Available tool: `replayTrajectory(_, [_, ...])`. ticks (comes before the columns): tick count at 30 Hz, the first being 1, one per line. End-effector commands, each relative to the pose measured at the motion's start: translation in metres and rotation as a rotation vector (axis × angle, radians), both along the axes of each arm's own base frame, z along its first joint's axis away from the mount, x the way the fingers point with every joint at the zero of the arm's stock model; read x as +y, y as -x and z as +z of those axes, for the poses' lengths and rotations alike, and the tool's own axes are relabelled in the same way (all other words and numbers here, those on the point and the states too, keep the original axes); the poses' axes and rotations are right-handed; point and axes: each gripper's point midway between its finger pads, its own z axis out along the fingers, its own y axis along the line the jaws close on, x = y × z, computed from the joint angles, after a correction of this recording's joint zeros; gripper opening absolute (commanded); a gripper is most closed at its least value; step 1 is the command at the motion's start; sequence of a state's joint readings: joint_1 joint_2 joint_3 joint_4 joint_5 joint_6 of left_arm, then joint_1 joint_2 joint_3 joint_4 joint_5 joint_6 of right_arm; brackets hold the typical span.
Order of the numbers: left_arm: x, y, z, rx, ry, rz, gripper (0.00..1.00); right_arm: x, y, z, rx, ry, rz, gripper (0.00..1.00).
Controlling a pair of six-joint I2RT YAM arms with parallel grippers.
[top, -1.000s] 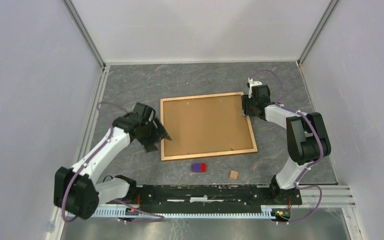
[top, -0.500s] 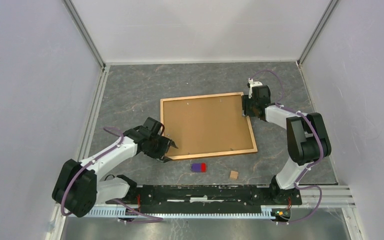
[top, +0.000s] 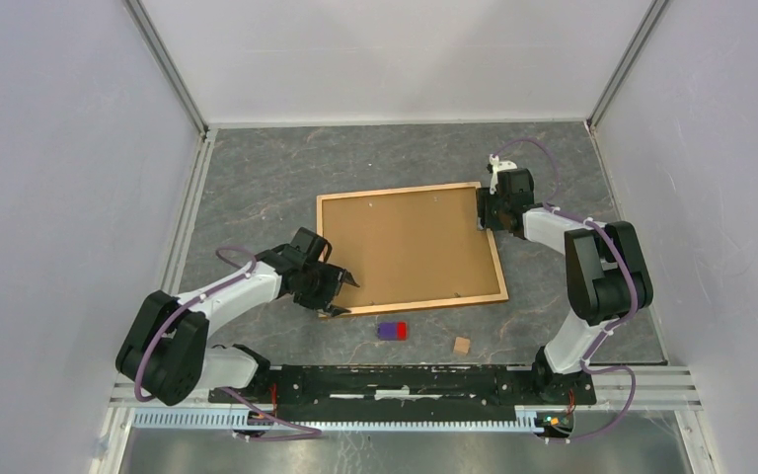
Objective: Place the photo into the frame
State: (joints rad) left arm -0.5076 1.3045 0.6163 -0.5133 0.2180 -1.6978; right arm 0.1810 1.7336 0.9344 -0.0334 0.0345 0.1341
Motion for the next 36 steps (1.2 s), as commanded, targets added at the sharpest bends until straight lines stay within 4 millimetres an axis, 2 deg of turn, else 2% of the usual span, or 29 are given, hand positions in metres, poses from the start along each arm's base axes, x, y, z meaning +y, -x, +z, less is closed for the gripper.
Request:
replayTrajectory(1, [0.008,-0.003,-0.009,0.006,-0.046,0.054,0.65,0.003,-0.007,-0.001,-0.005,-0.019,0.003,0.59])
replayTrajectory(3, [0.006,0.004,-0.009,0.012,-0.065,0.015,0.66,0.004,-0.007,0.000,-0.008,-0.019,0.005,0.59])
replayTrajectory(7, [0.003,0.024,-0.005,-0.003,-0.094,-0.016,0.78,0.004,-0.008,0.002,-0.010,-0.019,0.007,0.59])
replayTrajectory(10, [0.013,0.033,-0.014,-0.006,-0.102,0.034,0.78,0.006,-0.008,0.003,-0.014,-0.029,0.011,0.59])
replayTrajectory(13, [0.015,0.031,-0.019,-0.023,-0.095,0.063,0.76,0.006,-0.006,0.003,-0.012,-0.031,0.014,0.59])
replayTrajectory(16, [0.012,0.016,-0.023,-0.051,-0.110,0.069,0.69,0.005,-0.002,0.002,-0.010,-0.028,0.011,0.59])
replayTrajectory(20, [-0.003,-0.003,-0.032,-0.052,-0.098,0.050,0.59,0.002,0.004,-0.001,-0.004,-0.018,0.006,0.59])
replayTrajectory(23, [-0.008,-0.017,-0.039,-0.049,-0.089,0.052,0.43,0.001,0.006,-0.001,-0.006,-0.012,0.011,0.58])
replayTrajectory(24, [-0.007,-0.024,-0.039,-0.056,-0.098,0.052,0.41,0.002,0.006,0.000,-0.009,-0.017,0.012,0.58])
replayTrajectory(28, [0.014,-0.062,-0.038,-0.098,-0.182,0.035,0.34,0.008,0.008,-0.002,-0.001,-0.044,0.034,0.53])
replayTrajectory(31, [0.026,-0.094,-0.037,-0.096,-0.254,-0.090,0.31,0.017,0.006,0.000,-0.013,-0.083,0.059,0.49])
replayTrajectory(34, [0.047,-0.114,-0.042,-0.042,-0.392,-0.231,0.29,0.028,0.020,-0.006,-0.002,-0.129,0.080,0.47])
replayTrajectory(36, [0.056,-0.125,-0.049,0.000,-0.404,-0.284,0.28,0.037,0.031,-0.007,0.004,-0.144,0.099,0.46])
